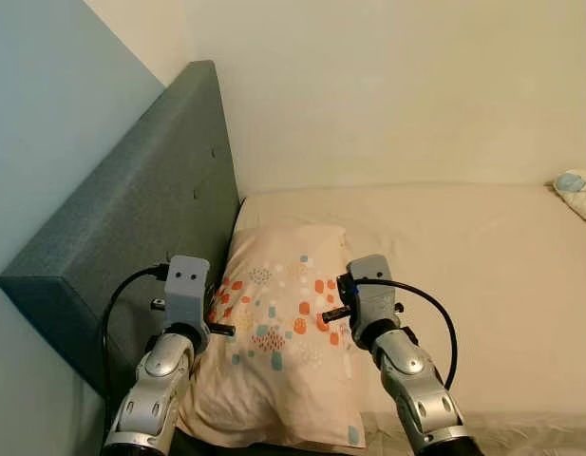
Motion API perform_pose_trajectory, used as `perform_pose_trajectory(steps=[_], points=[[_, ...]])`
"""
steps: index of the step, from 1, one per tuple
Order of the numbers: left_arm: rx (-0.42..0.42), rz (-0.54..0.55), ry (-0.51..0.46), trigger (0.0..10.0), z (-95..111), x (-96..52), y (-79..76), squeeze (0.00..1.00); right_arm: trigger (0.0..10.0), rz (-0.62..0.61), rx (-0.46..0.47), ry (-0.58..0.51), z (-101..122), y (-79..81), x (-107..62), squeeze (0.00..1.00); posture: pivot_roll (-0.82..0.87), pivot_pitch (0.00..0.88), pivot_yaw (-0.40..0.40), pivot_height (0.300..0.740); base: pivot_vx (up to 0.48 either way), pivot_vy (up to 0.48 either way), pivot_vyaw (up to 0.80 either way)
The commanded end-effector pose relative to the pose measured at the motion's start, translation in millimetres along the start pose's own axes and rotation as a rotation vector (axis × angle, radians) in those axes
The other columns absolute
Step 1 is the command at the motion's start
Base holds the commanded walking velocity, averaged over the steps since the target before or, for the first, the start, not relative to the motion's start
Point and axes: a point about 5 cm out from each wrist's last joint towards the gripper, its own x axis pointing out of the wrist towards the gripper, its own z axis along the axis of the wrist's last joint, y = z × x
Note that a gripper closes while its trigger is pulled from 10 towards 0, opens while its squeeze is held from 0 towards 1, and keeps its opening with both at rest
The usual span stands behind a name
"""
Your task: Clean up the room
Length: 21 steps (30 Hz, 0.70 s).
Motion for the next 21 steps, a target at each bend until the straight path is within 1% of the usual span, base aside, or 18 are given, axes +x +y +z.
perform_pose_trajectory(steps=[1,10,11,15,16,21], points=[[0.006,-0.006,0.011,10.0,-1.1,-0.3,-1.4,0.0,10.0,-0.012,0.018,-0.02,1.6,0.2,-1.2,0.0,-0.12,0.06,0.036,0.74,0.0,0.0,0.0],[-0.007,-0.002,-0.008,10.0,2.9,1.2,-2.7,0.0,10.0,-0.042,0.018,0.002,-0.9,-4.1,-0.6,0.0,-0.12,0.057,0.033,0.74,0.0,0.0,0.0],[0.009,-0.009,-0.008,10.0,3.0,1.4,-3.9,0.0,10.0,-0.037,0.022,0.005,-1.2,-4.0,-0.6,0.0,-0.12,0.052,0.031,0.74,0.0,0.0,0.0],[0.011,-0.017,0.001,10.0,2.0,1.1,-5.1,0.0,10.0,-0.046,0.022,-0.017,0.9,-4.8,-0.9,0.0,-0.12,0.051,0.03,0.74,0.0,0.0,0.0],[0.014,-0.028,0.009,10.0,1.3,0.7,-6.0,0.0,10.0,-0.066,0.033,-0.042,4.0,-7.0,-1.3,0.0,-0.12,0.048,0.029,0.74,0.0,0.0,0.0],[0.015,-0.029,-0.002,10.0,3.2,0.5,-6.1,0.0,10.0,-0.066,0.056,-0.069,7.2,-7.0,-0.9,0.0,-0.11,0.047,0.031,0.74,0.0,0.0,0.0]])
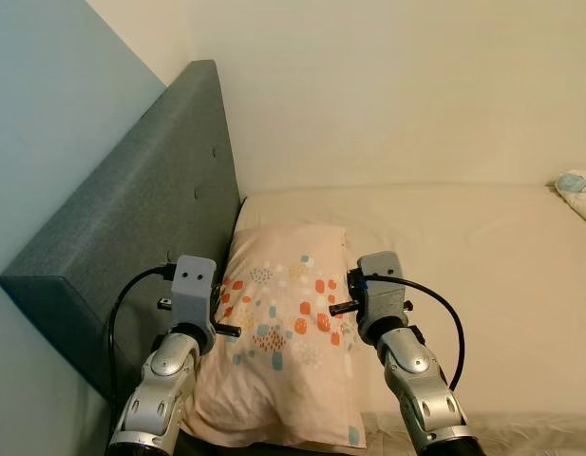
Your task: Clean up the room
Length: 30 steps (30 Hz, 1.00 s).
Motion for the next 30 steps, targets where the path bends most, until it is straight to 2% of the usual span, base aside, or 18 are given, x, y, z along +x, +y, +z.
perform_pose_trajectory(steps=[1,14,20,22,25,30], points=[[0.015,0.0,-0.002,10.0,2.3,-0.3,1.4,0.0,10.0,0.007,0.024,-0.02,2.9,2.8,0.1,0.0,-0.11,0.047,0.031,0.74,0.0,0.0,0.0],[0.008,-0.005,-0.007,10.0,3.2,-0.4,1.3,0.0,10.0,0.034,0.022,-0.005,-0.4,7.3,-2.2,0.0,-0.11,0.054,0.031,0.74,0.0,0.0,0.0],[0.036,-0.022,0.006,10.0,1.6,-1.1,0.1,0.0,10.0,0.047,0.001,-0.029,0.8,10.2,-4.0,0.0,-0.11,0.057,0.032,0.74,0.0,0.0,0.0],[0.021,-0.023,0.005,10.0,1.6,-1.3,0.0,0.0,10.0,0.044,0.0,-0.028,0.7,9.9,-4.1,0.0,-0.11,0.059,0.033,0.74,0.0,0.0,0.0],[-0.05,-0.013,-0.031,10.0,6.1,-0.4,0.6,0.0,10.0,0.01,0.0,-0.019,0.2,5.5,-3.8,0.0,-0.11,0.061,0.033,0.74,0.0,0.0,0.0],[-0.101,-0.01,-0.069,10.0,11.2,-0.2,0.5,0.0,10.0,0.004,-0.014,-0.013,0.0,4.0,-3.7,0.0,-0.11,0.063,0.031,0.74,0.0,0.0,0.0]])
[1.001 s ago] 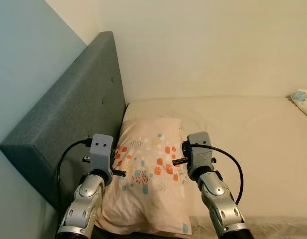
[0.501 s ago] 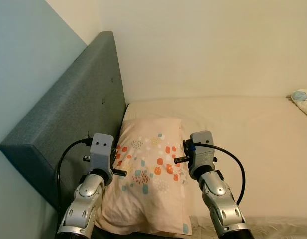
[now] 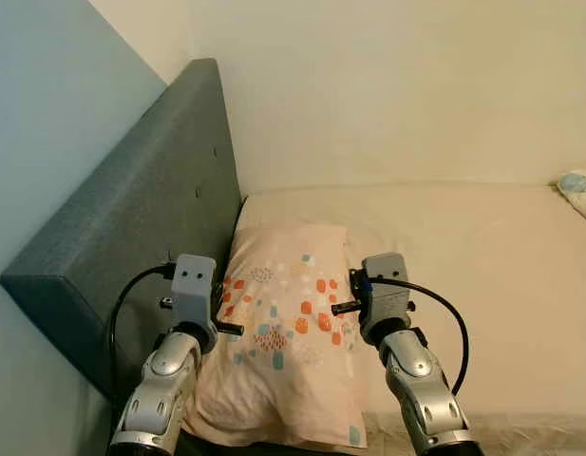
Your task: Clean up the room
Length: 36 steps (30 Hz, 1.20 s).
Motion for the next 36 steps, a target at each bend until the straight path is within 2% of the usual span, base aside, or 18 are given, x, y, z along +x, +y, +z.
perform_pose_trajectory(steps=[1,2,5,9,19,26,28,36], points=[[-0.058,-0.007,-0.042,10.0,8,-0.3,-0.9,0.0,10.0,0.029,0.014,-0.016,3,5.4,-0.7,0.0,-0.11,0.065,0.03,0.74,0.0,0.0,0.0],[-0.095,-0.021,-0.054,10.0,9,-0.5,-2.8,0.0,10.0,0.039,0.026,-0.023,4,6.6,-0.8,0.0,-0.11,0.066,0.029,0.74,0.0,0.0,0.0],[-0.074,-0.039,-0.066,10.0,11,-1.6,-4.8,0.0,10.0,0.043,0.047,-0.025,4,6.9,-0.8,0.0,-0.11,0.067,0.027,0.74,0.0,0.0,0.0],[-0.081,-0.01,-0.065,10.0,10,-1.9,-2.4,0.0,10.0,0.05,0.06,-0.028,5,7.6,-0.4,0.0,-0.11,0.066,0.026,0.74,0.0,0.0,0.0],[-0.128,0.029,-0.05,10.0,8,-5.2,6.7,0.0,10.0,0.048,0.109,-0.076,13,8.5,2.0,0.0,-0.1,0.072,0.02,0.74,0.0,0.0,0.0],[-0.114,0.025,-0.06,10.0,10,-5.8,6.6,0.0,10.0,0.039,0.162,-0.081,14,7.4,1.9,0.0,-0.09,0.074,0.025,0.74,0.0,0.0,0.0],[-0.081,0.026,-0.043,10.0,11,-4.9,6.8,0.0,10.0,0.043,0.189,-0.087,16,6.6,2.2,0.0,-0.09,0.072,0.024,0.74,0.0,0.0,0.0],[-0.036,0.047,-0.005,10.0,10,-4.2,10.1,0.0,10.0,0.011,0.182,-0.092,20,3.4,4.5,0.0,-0.09,0.068,0.024,0.74,0.0,0.0,0.0]])
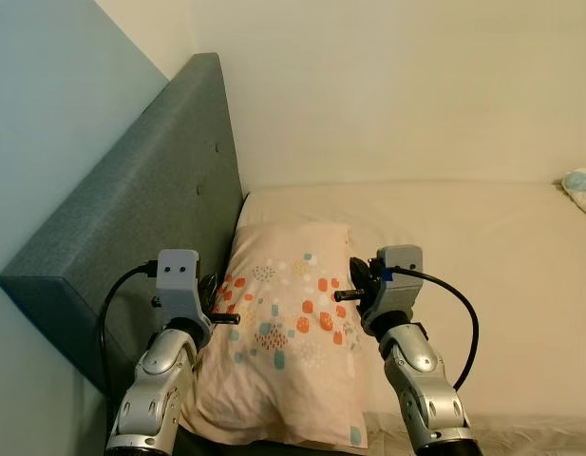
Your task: Clean up the room
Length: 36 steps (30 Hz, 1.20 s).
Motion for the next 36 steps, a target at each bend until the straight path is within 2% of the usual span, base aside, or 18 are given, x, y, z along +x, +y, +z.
perform_pose_trajectory(steps=[1,6,10,15,21,27,32,36], points=[[0.013,0.009,0.004,10.0,3,-0.2,3.6,0.0,10.0,-0.004,-0.001,0.008,1,1.0,0.9,0.0,-0.09,0.067,0.024,0.74,0.0,0.0,0.0],[0.012,0.006,0.01,10.0,4,0.9,5.0,0.0,10.0,0.03,0.018,0.037,-3,3.0,0.6,0.0,-0.09,0.066,0.025,0.74,0.0,0.0,0.0],[-0.01,-0.025,0.037,10.0,3,1.2,-0.1,0.0,10.0,0.054,0.003,0.073,-8,5.9,-0.2,0.0,-0.09,0.068,0.026,0.74,0.0,0.0,0.0],[0.016,0.0,0.053,10.0,2,3.3,-0.5,0.0,10.0,0.036,-0.012,0.112,-12,4.3,1.0,0.0,-0.08,0.069,0.028,0.74,0.0,0.0,0.0],[-0.009,0.036,0.065,10.0,3,4.9,3.5,0.0,10.0,-0.019,-0.003,0.154,-17,-0.9,3.3,0.0,-0.09,0.066,0.035,0.74,0.0,0.0,0.0],[0.031,0.037,0.039,10.0,6,5.7,7.4,0.0,10.0,-0.028,-0.021,0.132,-14,-1.0,3.8,0.0,-0.08,0.065,0.036,0.74,0.0,0.0,0.0],[0.125,0.041,0.044,10.0,4,6.2,5.8,0.0,10.0,-0.028,-0.025,0.124,-15,0.6,2.5,0.0,-0.08,0.065,0.041,0.74,0.0,0.0,0.0],[0.095,0.049,0.093,10.0,-4,2.3,10.1,0.0,10.0,-0.068,0.014,0.164,-24,-2.3,-2.1,0.0,-0.08,0.06,0.053,0.74,0.0,0.0,0.0]])
